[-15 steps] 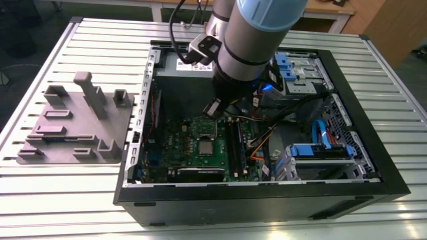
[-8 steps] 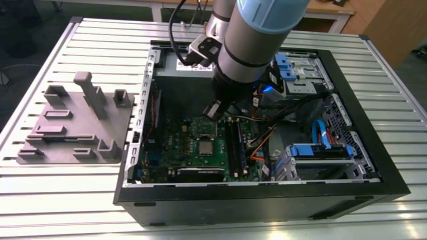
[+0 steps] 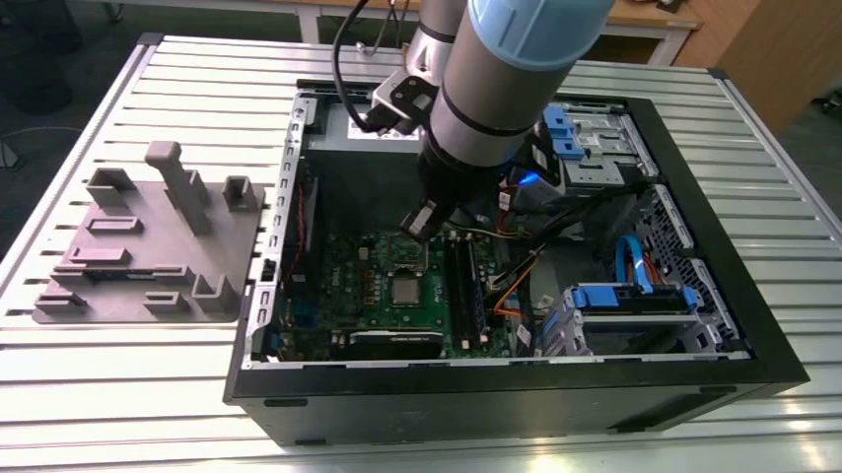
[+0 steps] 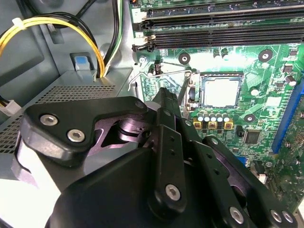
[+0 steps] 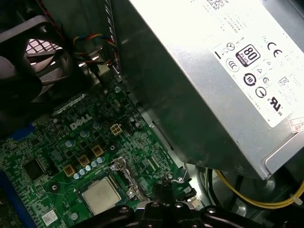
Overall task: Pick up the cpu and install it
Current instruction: 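Close the cpu cover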
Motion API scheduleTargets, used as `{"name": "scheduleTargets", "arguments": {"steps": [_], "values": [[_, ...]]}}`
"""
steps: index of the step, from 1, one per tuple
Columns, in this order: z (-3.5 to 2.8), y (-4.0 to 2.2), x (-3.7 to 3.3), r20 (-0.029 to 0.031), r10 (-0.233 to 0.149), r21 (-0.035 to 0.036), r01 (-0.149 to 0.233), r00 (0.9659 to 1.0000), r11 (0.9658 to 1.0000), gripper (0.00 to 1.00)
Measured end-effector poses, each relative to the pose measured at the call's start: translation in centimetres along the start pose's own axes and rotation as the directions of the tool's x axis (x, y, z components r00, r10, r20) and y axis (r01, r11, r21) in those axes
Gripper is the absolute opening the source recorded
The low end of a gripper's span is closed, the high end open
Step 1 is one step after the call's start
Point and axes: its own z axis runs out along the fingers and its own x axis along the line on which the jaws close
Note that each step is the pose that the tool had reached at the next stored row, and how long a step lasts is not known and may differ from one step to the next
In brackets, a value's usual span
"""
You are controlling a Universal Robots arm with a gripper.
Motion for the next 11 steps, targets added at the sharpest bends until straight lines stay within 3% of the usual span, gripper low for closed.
{"name": "scheduleTargets", "arguments": {"steps": [11], "values": [[-0.04,-0.13,0.18,0.0000,0.000,0.0000,0.000,1.0000,1.0000,0.10]]}}
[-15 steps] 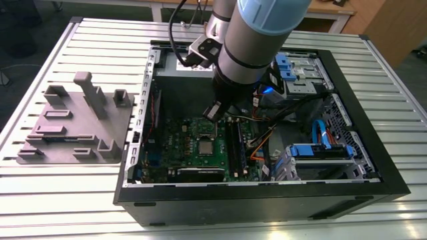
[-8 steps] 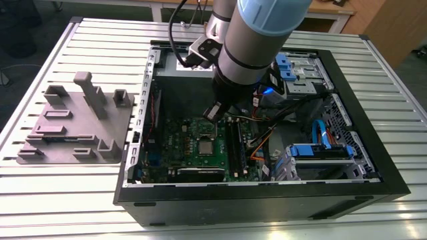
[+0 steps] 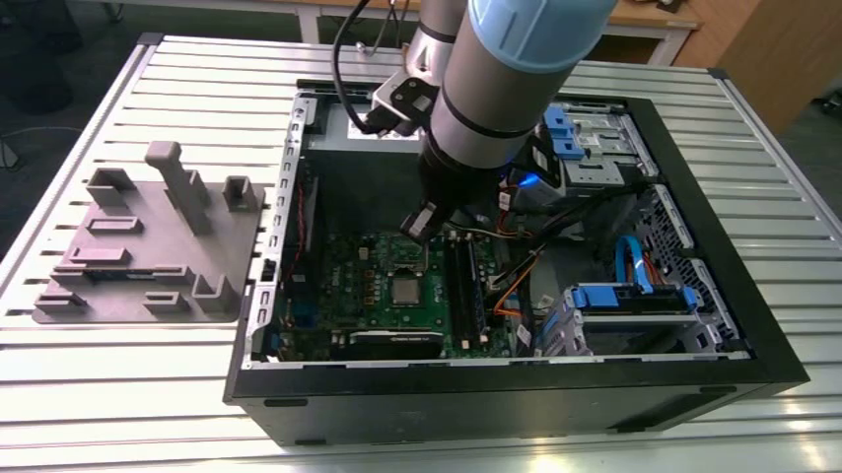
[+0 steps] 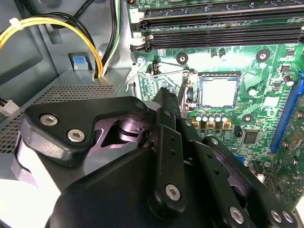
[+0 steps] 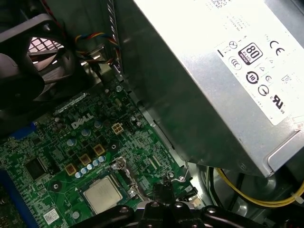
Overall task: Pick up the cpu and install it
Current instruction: 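Close the cpu cover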
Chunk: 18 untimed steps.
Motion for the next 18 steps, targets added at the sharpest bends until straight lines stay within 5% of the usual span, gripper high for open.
{"name": "scheduleTargets", "arguments": {"steps": [18], "values": [[-0.20,-0.59,0.84,-0.0001,0.000,0.0001,0.000,1.0000,1.0000,0.10]]}}
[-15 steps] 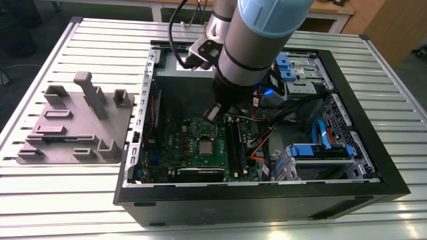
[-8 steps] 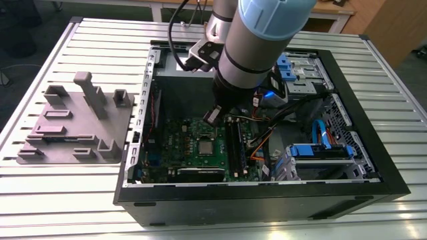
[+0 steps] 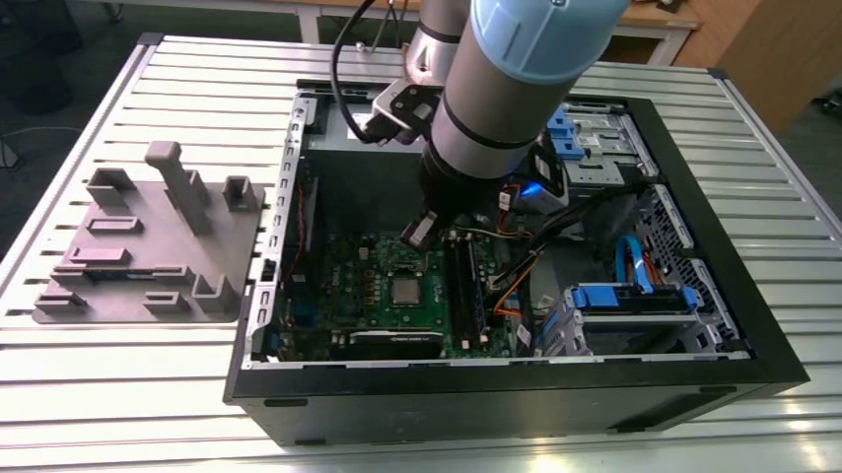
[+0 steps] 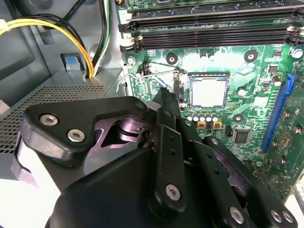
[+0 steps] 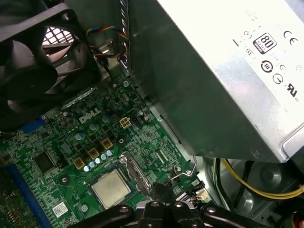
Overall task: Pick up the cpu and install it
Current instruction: 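Close the cpu cover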
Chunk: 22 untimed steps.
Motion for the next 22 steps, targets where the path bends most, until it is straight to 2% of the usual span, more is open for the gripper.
{"name": "scheduleTargets", "arguments": {"steps": [15,18,21,22], "values": [[-0.03,-0.11,0.15,-0.0033,-0.001,0.0021,0.001,1.0000,1.0000,0.10],[-0.03,-0.13,0.16,-0.0098,-0.003,0.0063,0.003,0.9999,1.0000,0.10],[-0.03,-0.13,0.16,-0.0214,-0.002,0.0146,0.002,0.9998,0.9999,0.10],[-0.03,-0.12,0.17,-0.0222,-0.002,0.0152,0.002,0.9998,0.9999,0.10]]}}
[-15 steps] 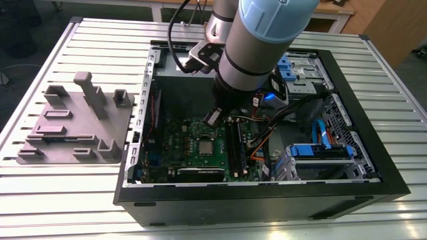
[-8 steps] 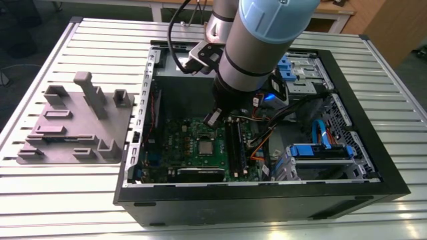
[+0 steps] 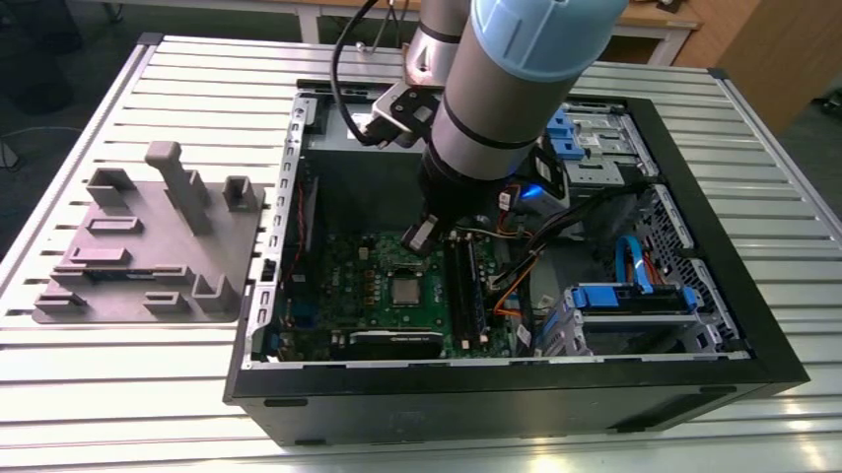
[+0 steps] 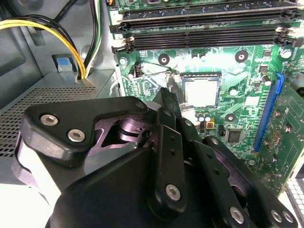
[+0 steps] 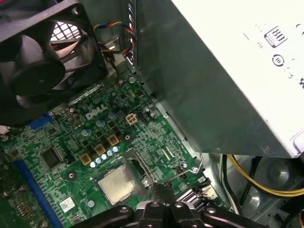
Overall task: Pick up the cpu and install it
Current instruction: 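Close the cpu cover, then install the first cpu locking lever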
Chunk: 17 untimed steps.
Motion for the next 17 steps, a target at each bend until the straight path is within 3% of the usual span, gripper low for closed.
{"name": "scheduleTargets", "arguments": {"steps": [5,14,17], "values": [[-0.02,-0.03,0.20,-0.0005,-0.003,-0.0002,0.003,1.0000,1.0000,0.10],[-0.18,-0.36,1.61,-0.0034,-0.019,-0.0014,0.019,0.9998,0.9998,0.10],[-0.21,-0.45,1.75,-0.0034,-0.019,-0.0014,0.019,0.9998,0.9998,0.10]]}}
